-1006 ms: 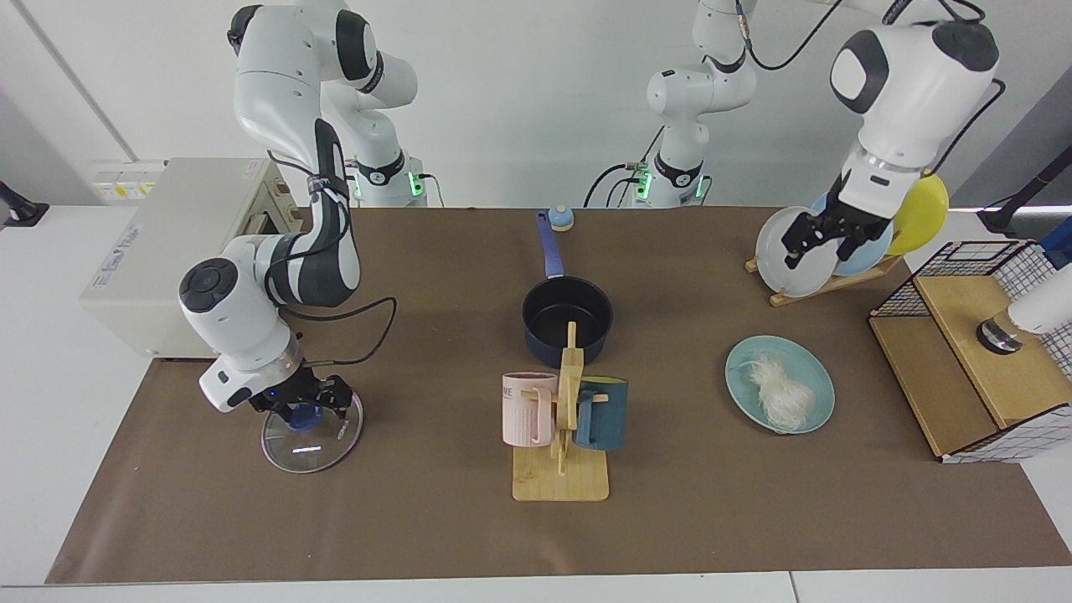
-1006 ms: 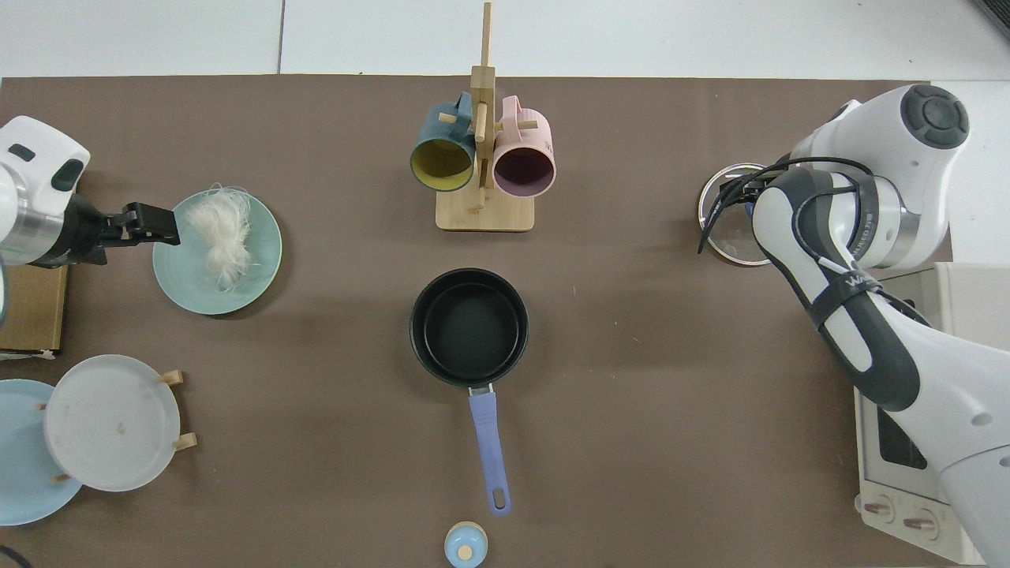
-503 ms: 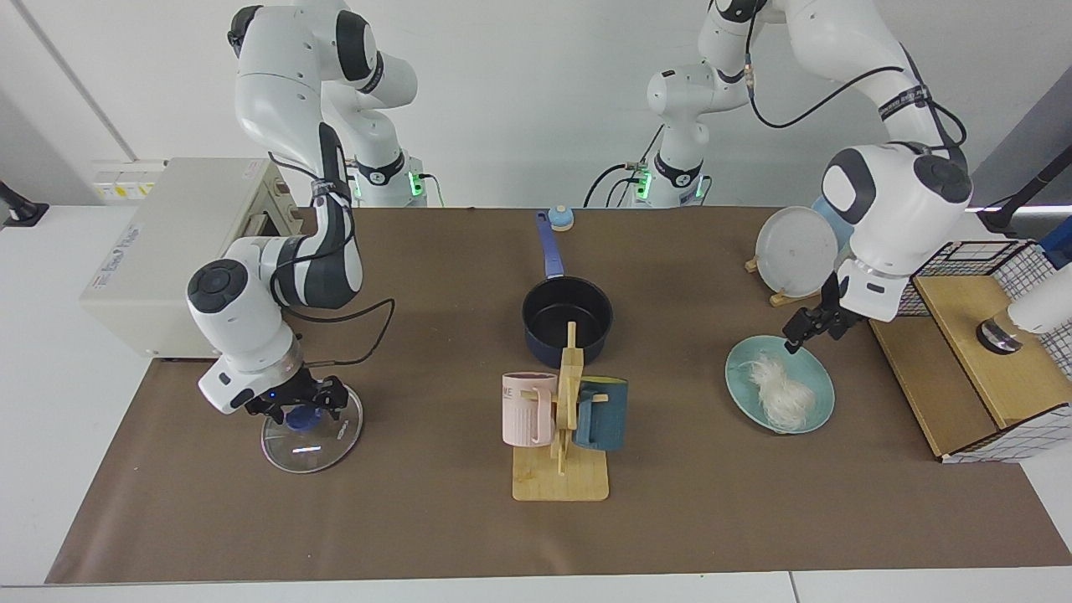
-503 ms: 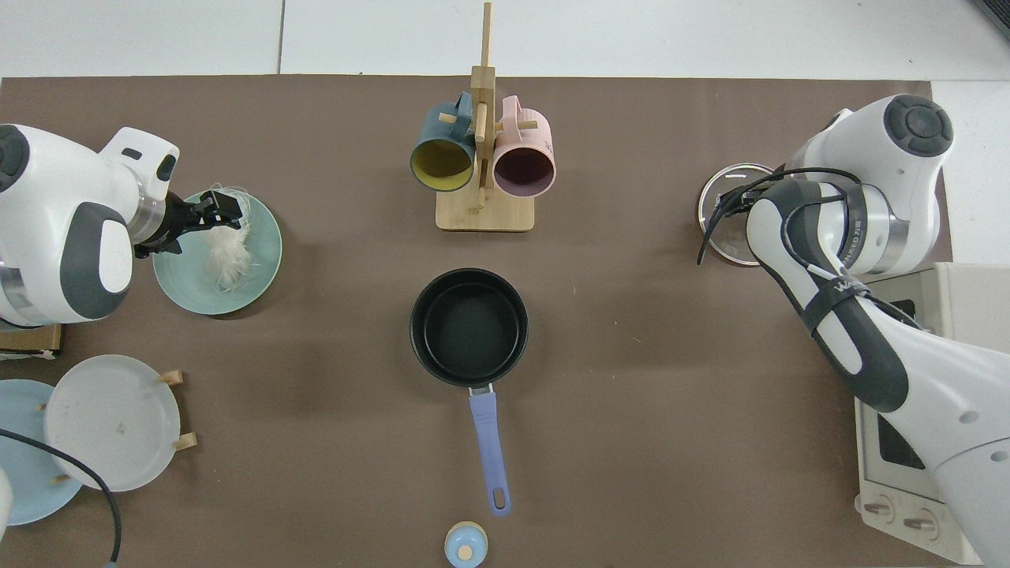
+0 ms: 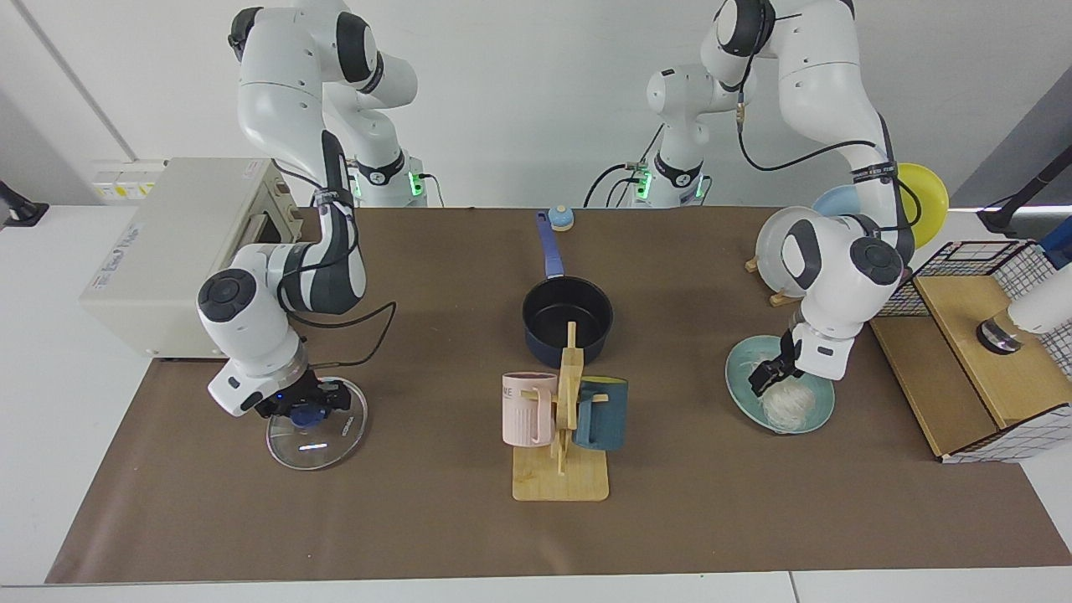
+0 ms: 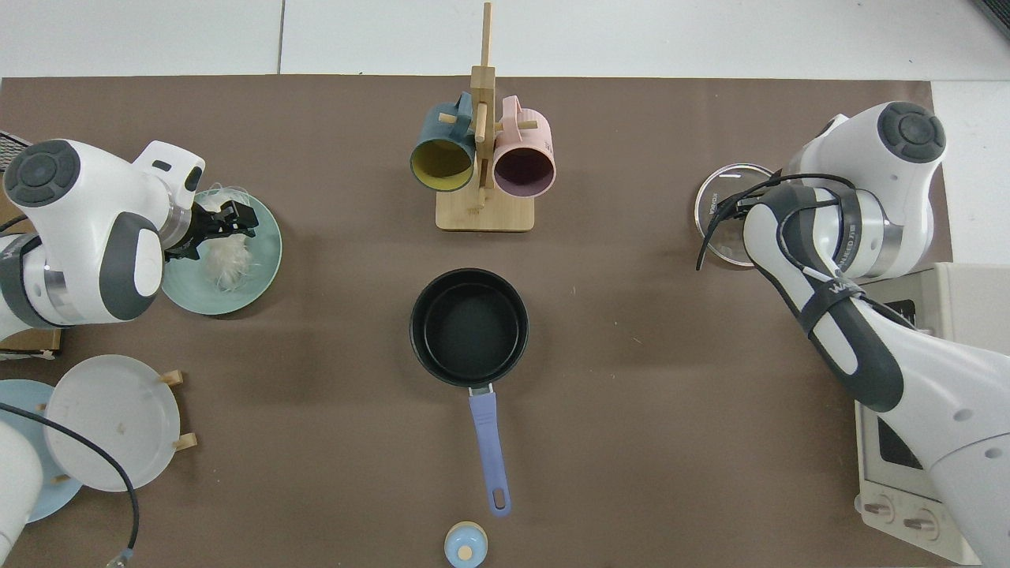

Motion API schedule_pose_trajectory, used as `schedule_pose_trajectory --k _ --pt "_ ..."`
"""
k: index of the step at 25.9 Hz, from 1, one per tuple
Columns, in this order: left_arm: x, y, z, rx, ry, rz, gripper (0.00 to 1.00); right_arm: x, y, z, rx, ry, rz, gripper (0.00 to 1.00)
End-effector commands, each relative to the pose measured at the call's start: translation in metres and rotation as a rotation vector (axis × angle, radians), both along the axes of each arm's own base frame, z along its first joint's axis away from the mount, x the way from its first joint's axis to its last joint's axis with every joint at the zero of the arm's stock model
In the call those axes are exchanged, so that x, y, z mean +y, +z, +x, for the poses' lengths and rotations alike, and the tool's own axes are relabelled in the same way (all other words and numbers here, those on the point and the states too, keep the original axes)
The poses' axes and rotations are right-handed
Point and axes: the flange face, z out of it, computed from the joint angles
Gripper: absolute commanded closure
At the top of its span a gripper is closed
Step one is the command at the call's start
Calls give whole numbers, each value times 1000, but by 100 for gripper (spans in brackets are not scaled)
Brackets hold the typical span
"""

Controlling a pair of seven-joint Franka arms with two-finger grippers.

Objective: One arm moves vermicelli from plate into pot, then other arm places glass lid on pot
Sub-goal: 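Grasp the white vermicelli on the teal plate with the left gripper, then carry the vermicelli over the black pot and release it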

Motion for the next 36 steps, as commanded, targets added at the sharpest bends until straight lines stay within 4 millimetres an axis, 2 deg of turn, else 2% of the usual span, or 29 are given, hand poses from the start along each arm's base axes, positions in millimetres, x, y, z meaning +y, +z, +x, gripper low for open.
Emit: schedule_pose_trajectory --k 1,3,6,8,14,18,21,23,28,31,36 --pt "10 -4 -2 -18 9 21 100 0 3 -1 -7 19 3 91" --pt "23 -2 -2 -5 17 18 100 2 5 0 -5 23 2 91" --pt "17 2 0 17 4 16 100 2 10 0 -8 29 -3 91" --pt "13 13 4 22 -1 16 100 3 12 -1 -4 27 3 91" --pt "-2 58 6 63 -8 11 100 16 30 -1 -13 36 20 91" --pt "-29 95 -5 76 -29 -3 100 19 45 -2 -22 31 39 91" --pt "-77 131 -19 56 -38 -28 100 19 59 -4 -34 33 42 91" --pt "-115 142 -29 52 -46 -33 100 19 66 -6 -30 35 44 91" --pt "-205 152 -55 47 -59 -40 100 26 87 -10 -46 52 46 91" --pt "-250 155 -71 35 -87 -46 100 26 98 -13 -43 55 48 91" --pt "-302 155 -98 15 -146 -59 100 26 110 -18 -27 55 51 91"
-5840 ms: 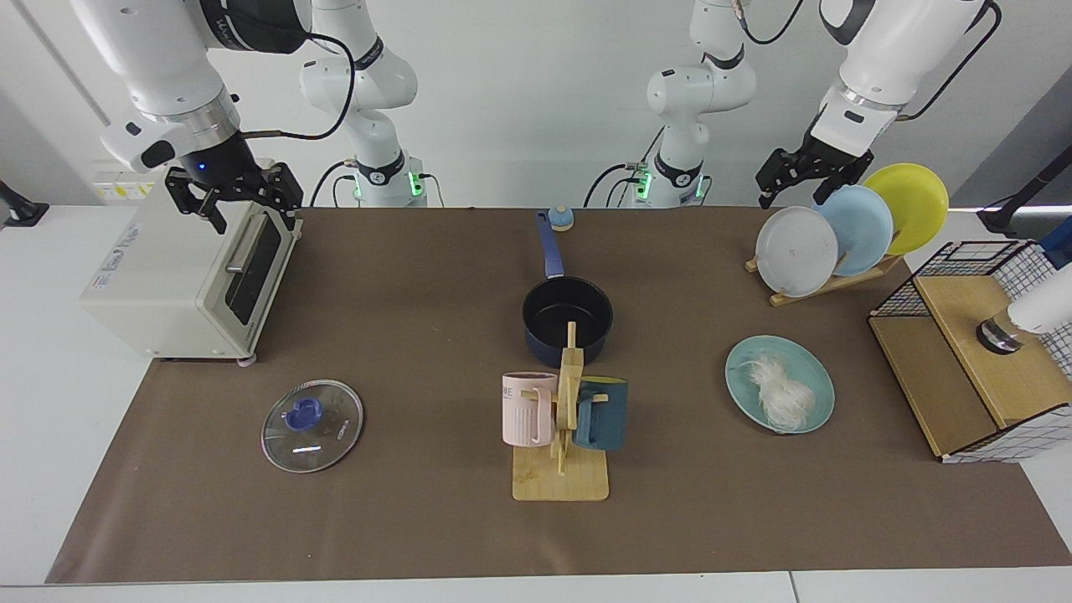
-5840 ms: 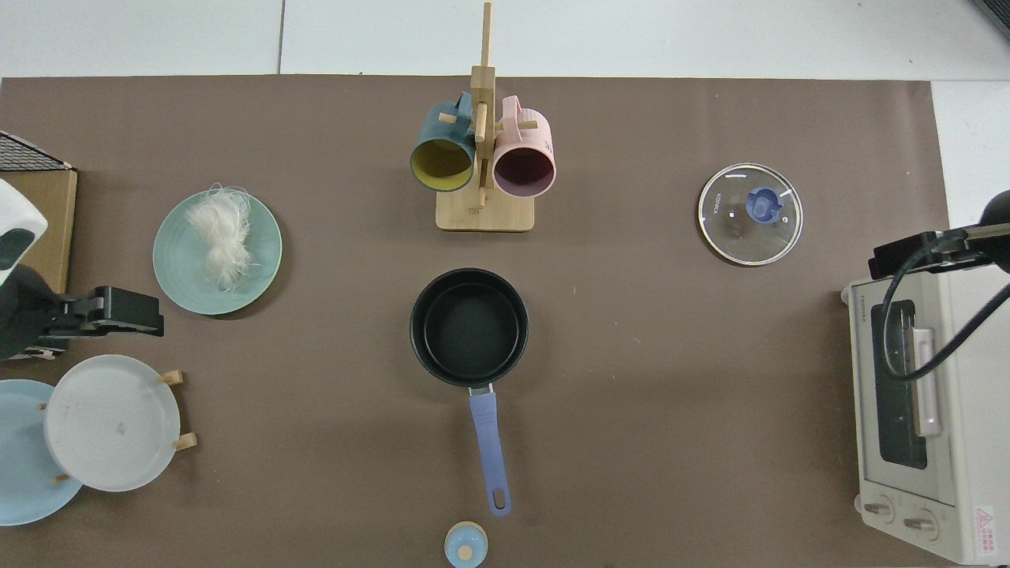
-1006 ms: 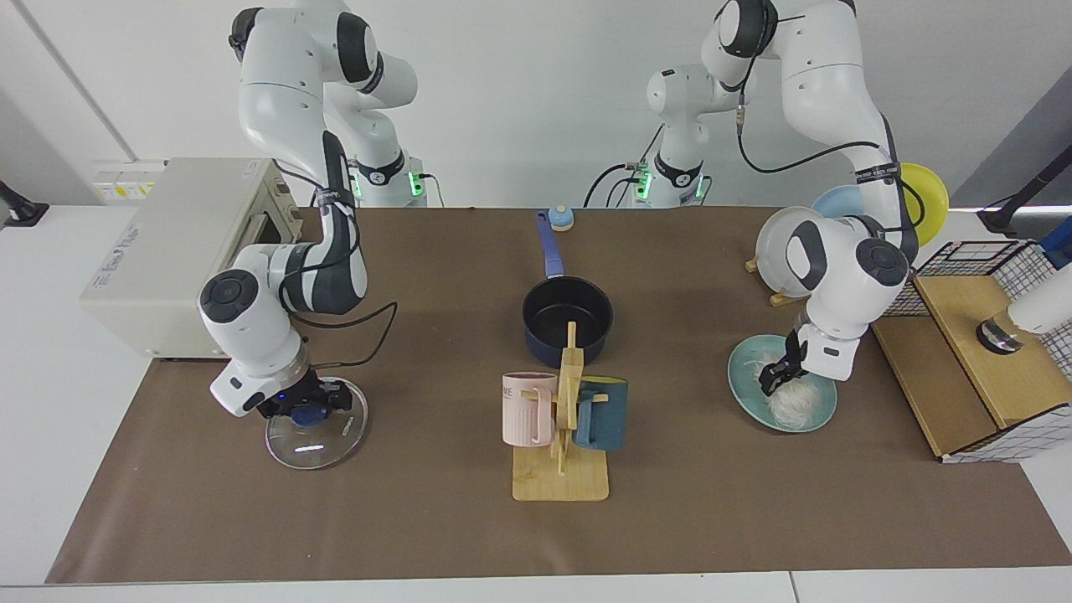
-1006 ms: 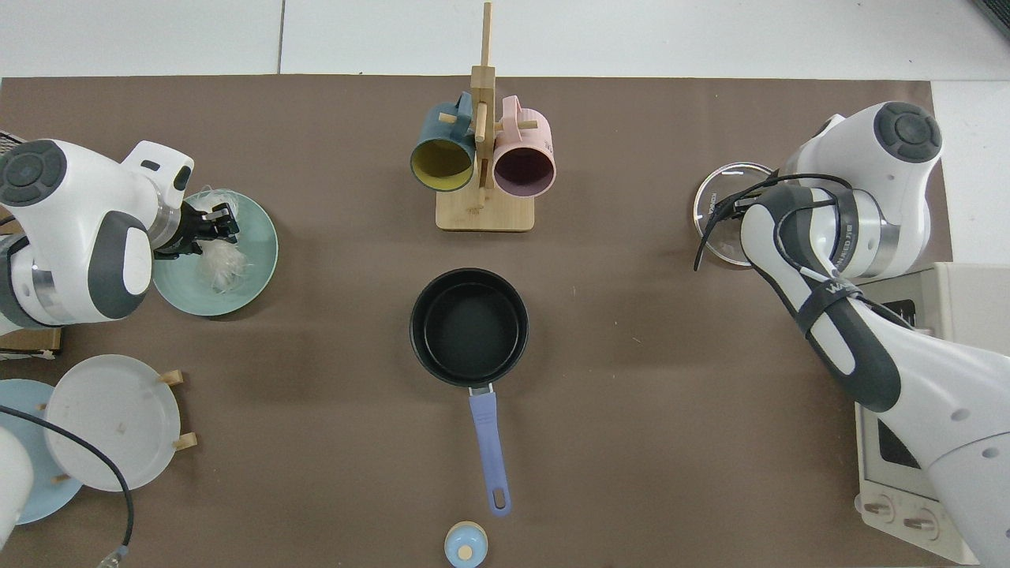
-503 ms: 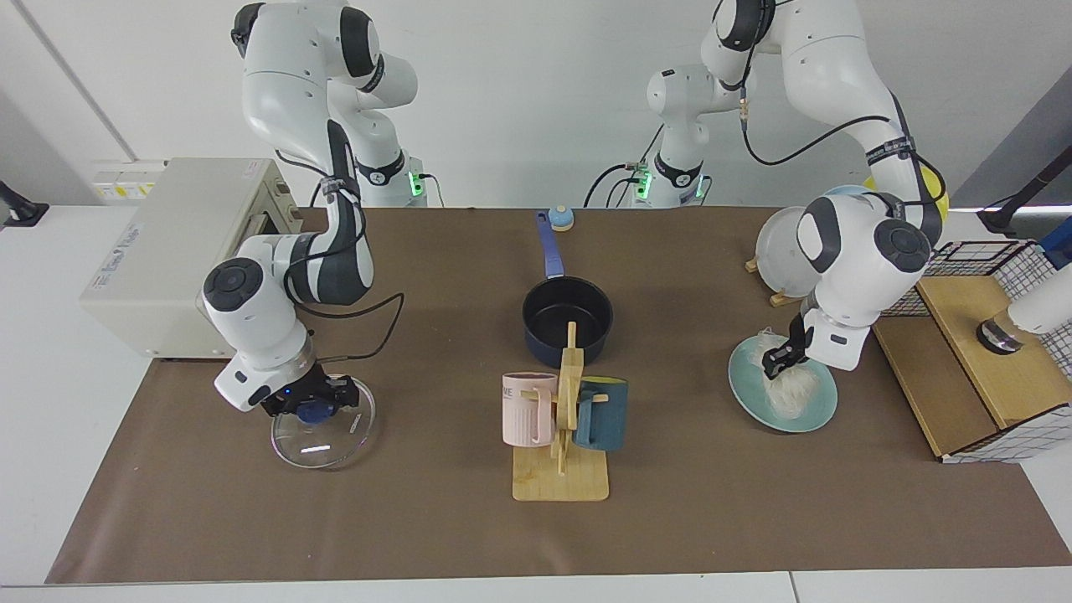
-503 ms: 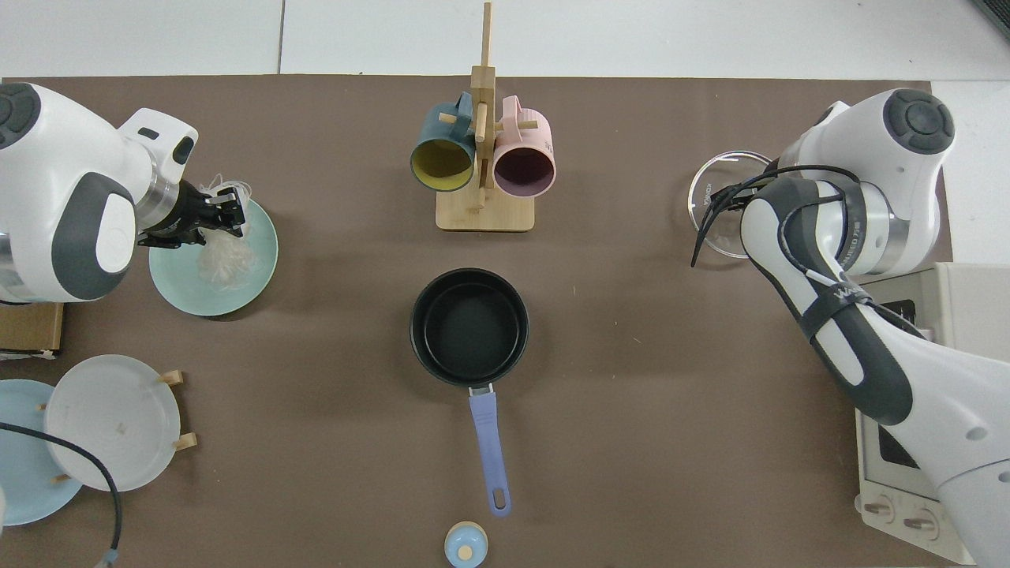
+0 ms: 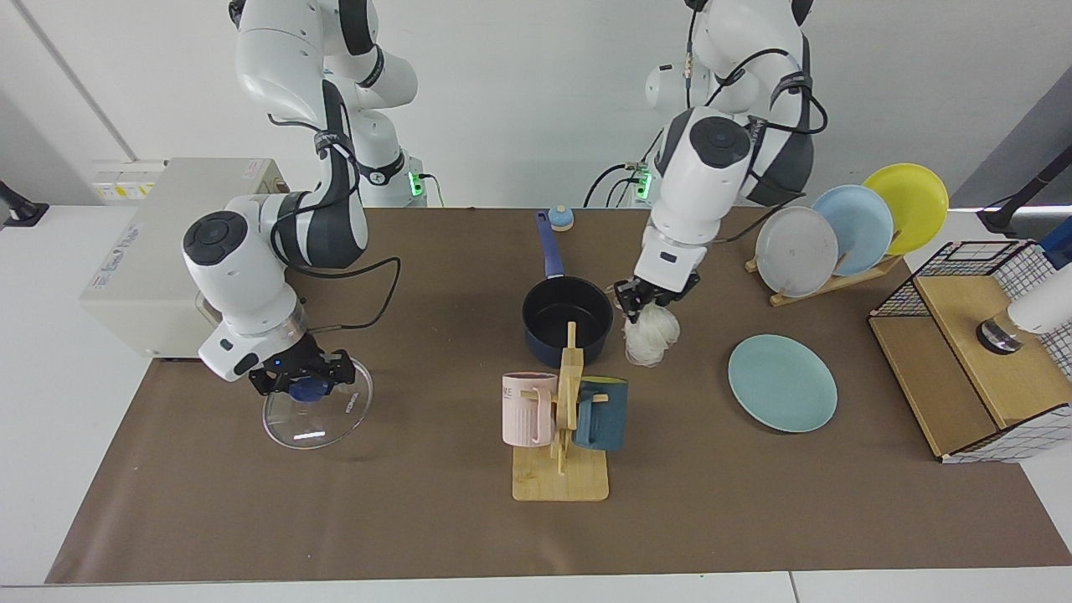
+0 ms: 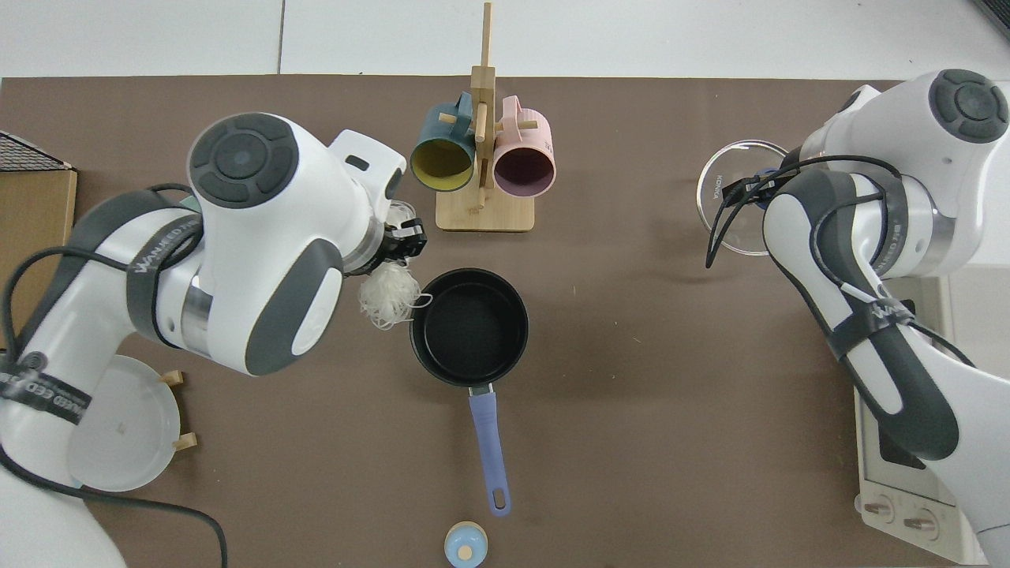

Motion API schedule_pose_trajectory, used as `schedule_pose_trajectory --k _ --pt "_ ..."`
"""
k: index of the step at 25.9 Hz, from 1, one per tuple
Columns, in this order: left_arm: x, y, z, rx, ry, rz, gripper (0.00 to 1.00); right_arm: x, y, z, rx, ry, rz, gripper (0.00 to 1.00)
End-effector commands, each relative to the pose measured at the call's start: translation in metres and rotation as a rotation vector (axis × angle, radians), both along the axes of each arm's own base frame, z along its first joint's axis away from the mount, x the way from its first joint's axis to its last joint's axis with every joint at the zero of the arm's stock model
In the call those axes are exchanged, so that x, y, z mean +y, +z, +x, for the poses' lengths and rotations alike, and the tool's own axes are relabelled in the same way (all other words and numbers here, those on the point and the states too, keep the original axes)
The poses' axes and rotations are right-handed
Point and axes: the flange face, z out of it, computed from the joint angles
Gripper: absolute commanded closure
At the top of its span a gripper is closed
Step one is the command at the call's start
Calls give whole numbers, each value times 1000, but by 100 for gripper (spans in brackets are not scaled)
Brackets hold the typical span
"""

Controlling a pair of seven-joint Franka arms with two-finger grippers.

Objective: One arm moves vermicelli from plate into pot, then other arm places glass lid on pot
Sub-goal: 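Carry the vermicelli over the black pot and release it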

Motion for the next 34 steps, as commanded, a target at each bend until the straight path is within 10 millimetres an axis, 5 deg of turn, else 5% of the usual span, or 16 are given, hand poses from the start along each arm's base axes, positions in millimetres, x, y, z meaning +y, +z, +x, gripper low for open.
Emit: schedule_pose_trajectory --k 1,4,9,16,23,25,27,29,34 --pt "-31 0 -23 -25 -21 -17 100 1 19 -9 23 25 24 91" --pt "-61 -10 -41 -25 -11 -43 100 3 34 -12 30 21 43 93" --pt "-74 -47 -56 -23 -29 -52 100 4 67 -24 27 24 54 95" --pt "-75 -74 -58 -8 -55 -53 100 4 97 -36 10 28 61 95" --pt "-83 -93 -73 14 -74 -31 100 9 99 -41 25 31 60 94" --pt "-78 -97 -67 15 -83 -35 68 15 99 -43 25 35 61 94" --pt "-72 -102 -59 27 -80 -43 9 22 99 -46 29 38 62 94" --pt "-66 -102 -54 25 -94 -45 1 22 95 -48 32 37 63 94" --pt "-63 -86 -48 8 -98 -44 0 23 95 -50 31 38 63 94"
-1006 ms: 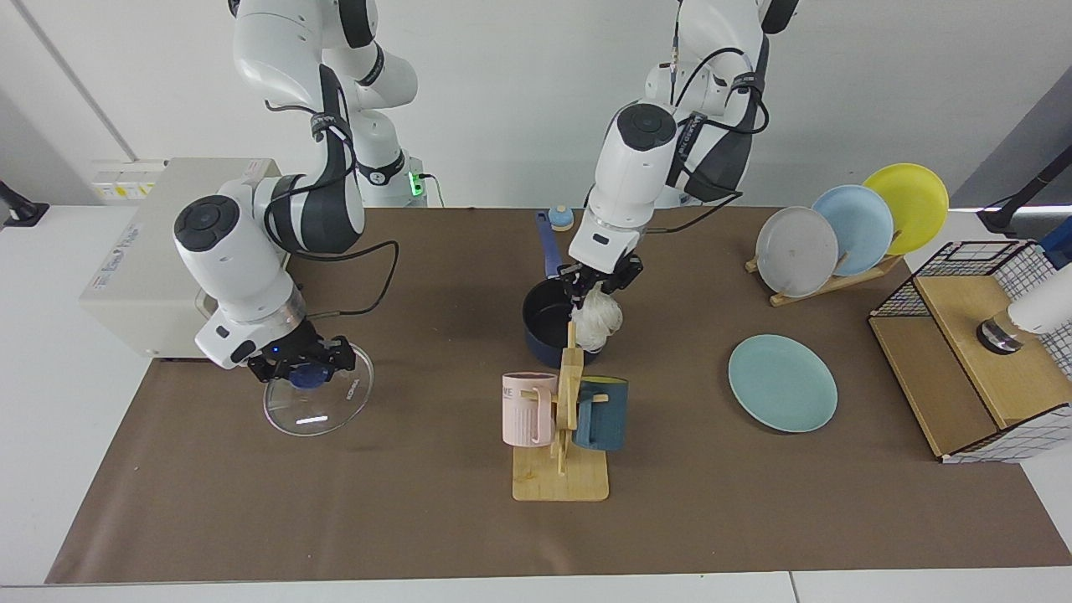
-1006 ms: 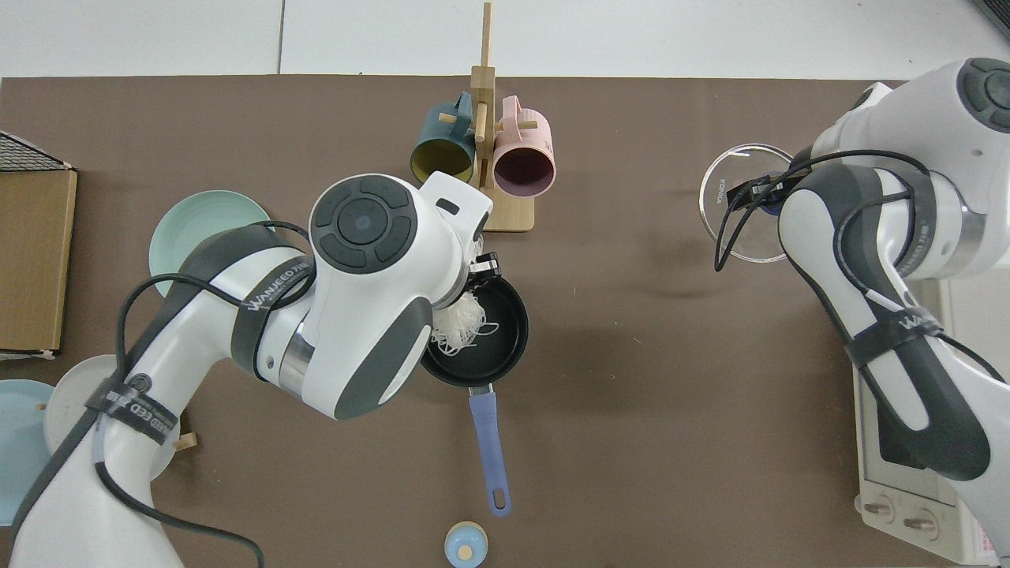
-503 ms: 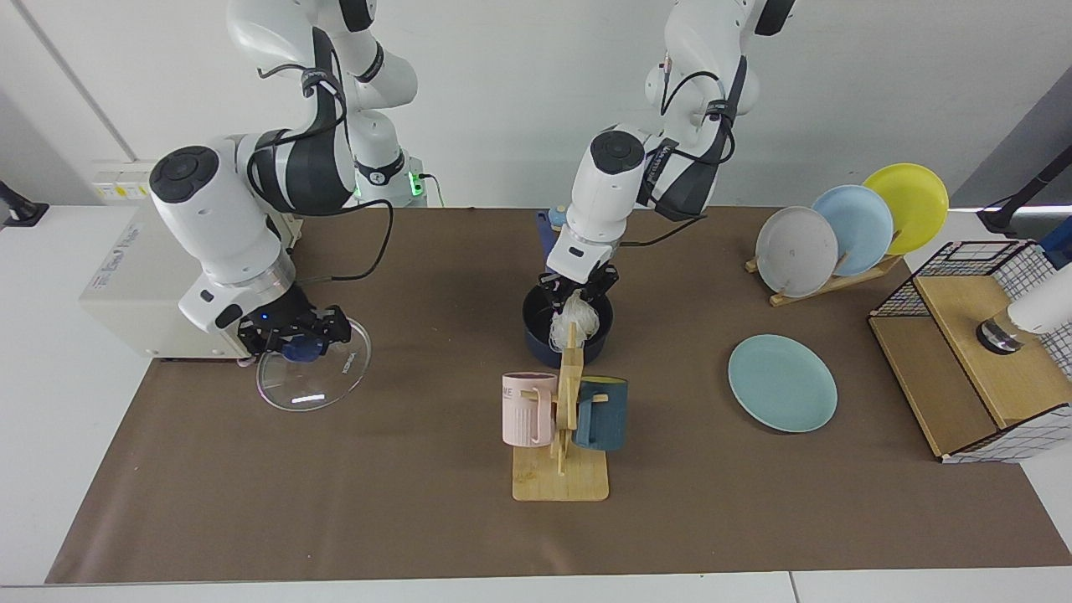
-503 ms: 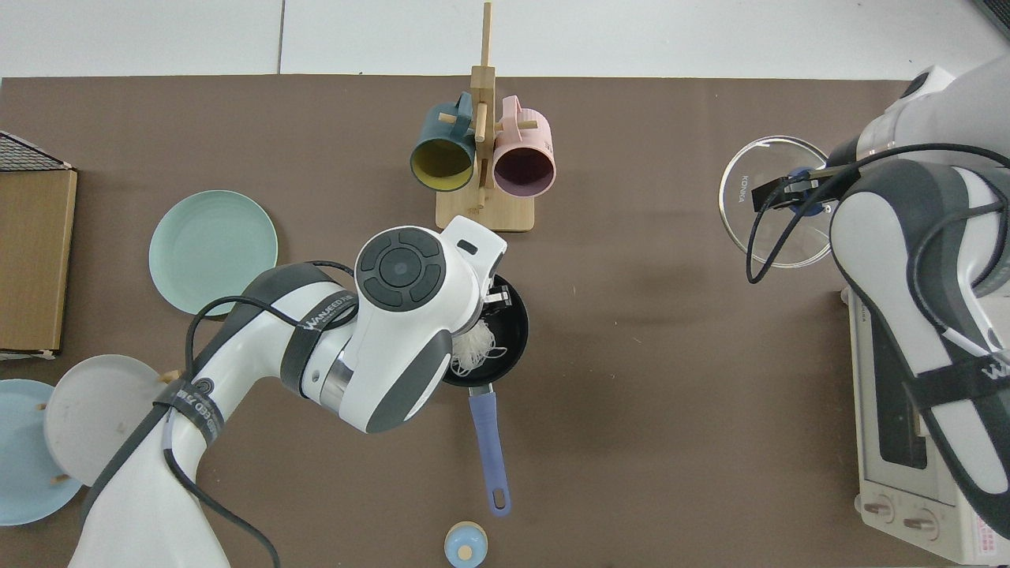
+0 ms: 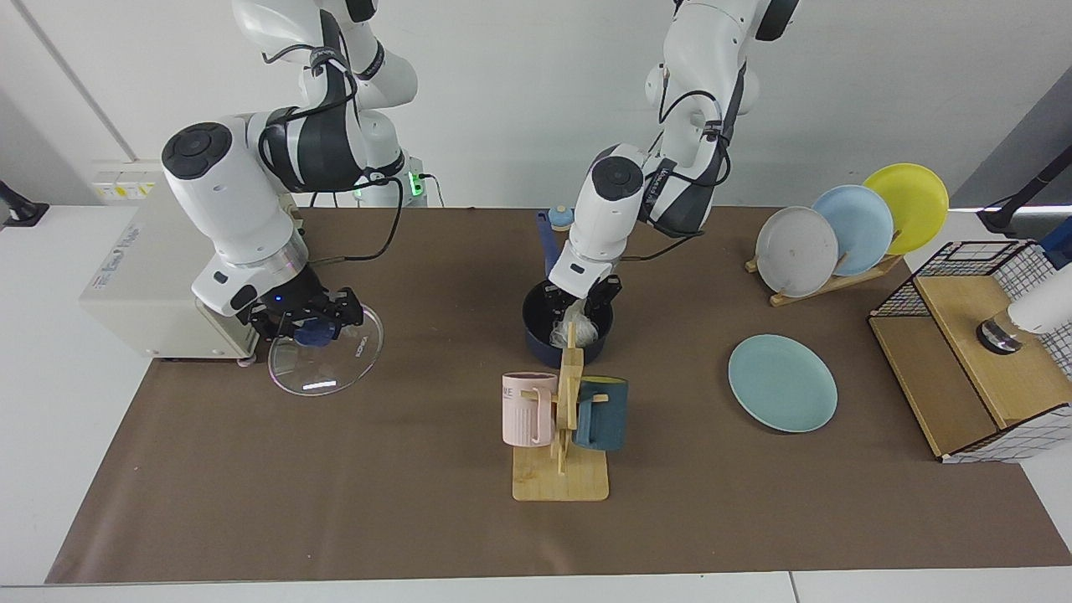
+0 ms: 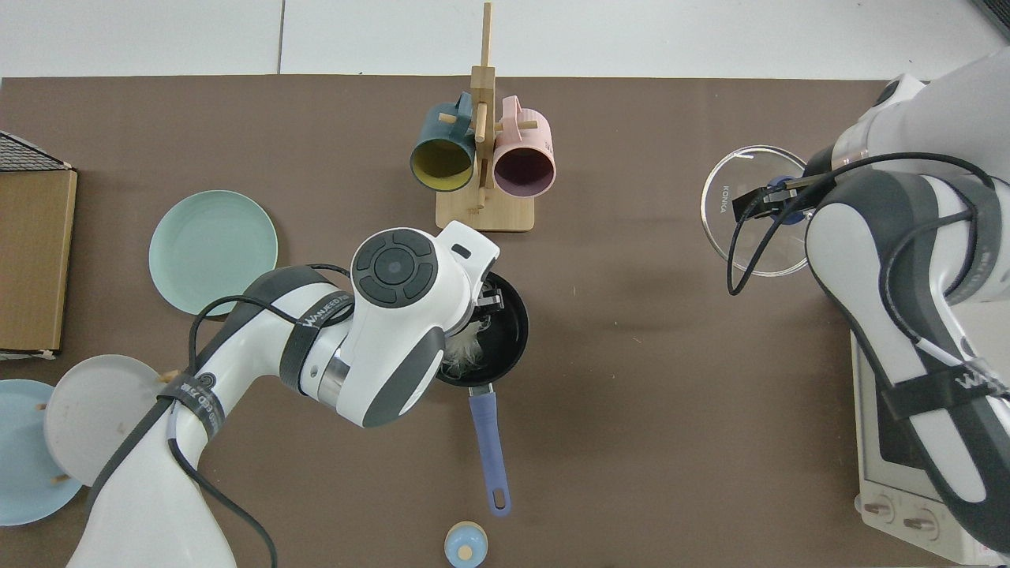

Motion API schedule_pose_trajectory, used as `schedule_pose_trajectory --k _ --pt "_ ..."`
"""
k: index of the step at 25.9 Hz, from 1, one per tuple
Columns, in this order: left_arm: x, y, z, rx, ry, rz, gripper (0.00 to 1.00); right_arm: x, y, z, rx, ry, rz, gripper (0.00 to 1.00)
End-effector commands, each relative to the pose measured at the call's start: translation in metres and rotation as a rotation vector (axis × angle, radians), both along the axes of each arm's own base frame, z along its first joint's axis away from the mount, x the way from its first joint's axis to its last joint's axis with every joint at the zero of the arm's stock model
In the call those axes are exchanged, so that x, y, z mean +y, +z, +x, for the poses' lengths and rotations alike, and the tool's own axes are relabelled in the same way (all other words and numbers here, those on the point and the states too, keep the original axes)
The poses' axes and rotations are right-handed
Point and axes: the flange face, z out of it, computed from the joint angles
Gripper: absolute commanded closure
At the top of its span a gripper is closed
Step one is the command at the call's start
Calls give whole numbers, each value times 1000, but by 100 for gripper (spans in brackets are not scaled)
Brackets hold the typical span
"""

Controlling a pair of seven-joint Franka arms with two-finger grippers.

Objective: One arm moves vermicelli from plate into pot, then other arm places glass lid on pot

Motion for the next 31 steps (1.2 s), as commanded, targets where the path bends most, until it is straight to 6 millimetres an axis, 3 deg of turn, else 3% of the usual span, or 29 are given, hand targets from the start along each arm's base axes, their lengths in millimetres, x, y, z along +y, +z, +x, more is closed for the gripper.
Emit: schedule_pose_trajectory --k 1,3,6,9,15,17,20,23,28,31 --pt "9 22 10 -21 3 -13 0 -1 6 -12 -3 2 20 94" --pt "25 44 22 -21 31 3 0 2 5 -13 -2 4 22 94" --pt "33 83 36 -24 33 24 0 10 3 -14 5 -26 23 94" --pt "69 107 48 -8 15 54 0 35 4 -17 9 -54 23 94" --pt "155 190 40 -29 26 24 0 121 4 -33 20 -170 -9 94" --pt "185 209 32 -16 33 19 0 152 3 -41 22 -183 -13 94" --pt "211 234 14 -1 22 25 0 184 0 -55 28 -195 -30 94" --pt "223 248 -4 27 -65 40 0 230 -3 -76 18 -177 -61 94" --pt "239 248 -2 19 -127 37 0 270 -11 -109 41 -225 -63 94" --pt "237 243 -2 27 -130 37 0 299 -19 -128 35 -269 -53 94"
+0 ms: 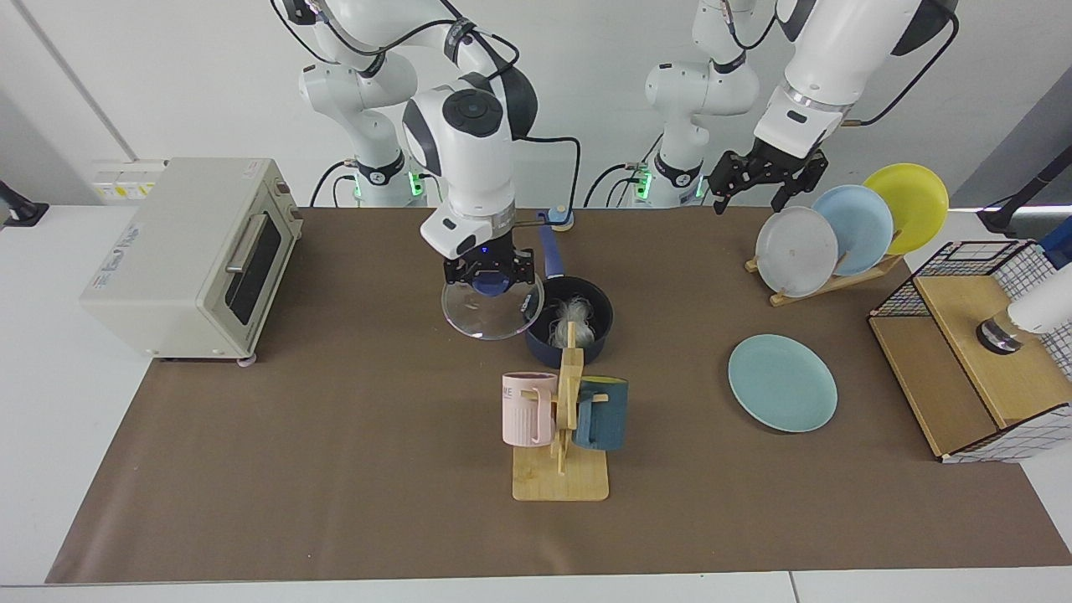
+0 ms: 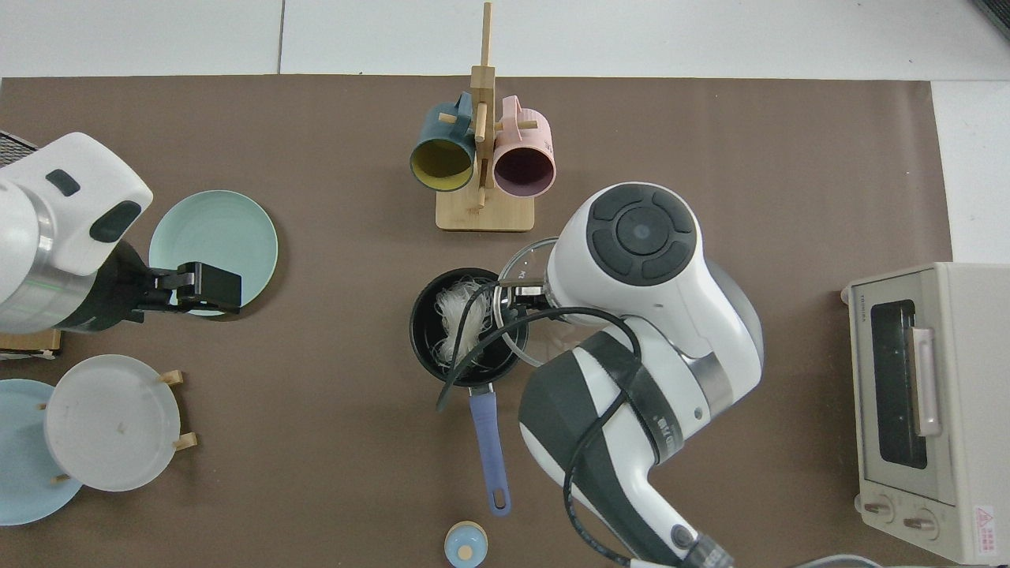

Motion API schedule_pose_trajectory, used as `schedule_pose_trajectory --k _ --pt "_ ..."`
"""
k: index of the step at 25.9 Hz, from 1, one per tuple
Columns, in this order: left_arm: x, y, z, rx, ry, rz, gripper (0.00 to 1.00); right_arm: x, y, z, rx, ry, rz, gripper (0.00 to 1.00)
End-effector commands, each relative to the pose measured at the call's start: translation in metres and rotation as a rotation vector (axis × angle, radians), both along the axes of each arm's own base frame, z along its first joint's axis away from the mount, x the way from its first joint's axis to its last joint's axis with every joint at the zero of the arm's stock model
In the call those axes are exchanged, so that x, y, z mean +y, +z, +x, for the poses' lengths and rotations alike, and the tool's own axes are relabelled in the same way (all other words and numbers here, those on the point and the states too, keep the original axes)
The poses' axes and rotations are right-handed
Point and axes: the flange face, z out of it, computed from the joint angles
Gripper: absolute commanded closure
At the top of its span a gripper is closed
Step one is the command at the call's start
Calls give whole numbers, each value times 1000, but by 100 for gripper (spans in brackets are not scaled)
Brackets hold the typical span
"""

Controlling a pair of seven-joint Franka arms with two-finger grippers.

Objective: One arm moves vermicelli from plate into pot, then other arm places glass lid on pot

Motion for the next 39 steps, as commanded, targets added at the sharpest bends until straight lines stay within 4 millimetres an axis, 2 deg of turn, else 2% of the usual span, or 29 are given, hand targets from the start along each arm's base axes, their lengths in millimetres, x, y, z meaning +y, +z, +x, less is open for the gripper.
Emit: schedule_pose_trajectory --k 1,5,9,13,20,22,27,31,39 --pt "4 -13 -2 21 -20 -4 0 32 -5 -36 -33 -69 -7 94" --pt "11 -15 -3 29 -5 2 0 56 -26 -54 -68 -72 -17 94" --pt "17 -15 1 14 9 1 0 80 -46 -64 -92 -100 -35 94" --pt "3 -24 -3 33 -19 7 0 93 -62 -65 -107 -99 -43 94" --pt "12 -22 -1 30 13 4 0 107 -83 -59 -100 -114 -23 94" --pt "15 -21 0 26 15 4 0 116 -76 -53 -100 -124 -10 94" --pt "19 -20 -1 36 23 6 0 124 -68 -37 -88 -134 -22 94" --pt "22 -20 0 30 28 5 0 127 -79 -37 -84 -142 -37 94" --pt "23 -19 0 28 30 4 0 126 -86 -33 -88 -163 -31 94"
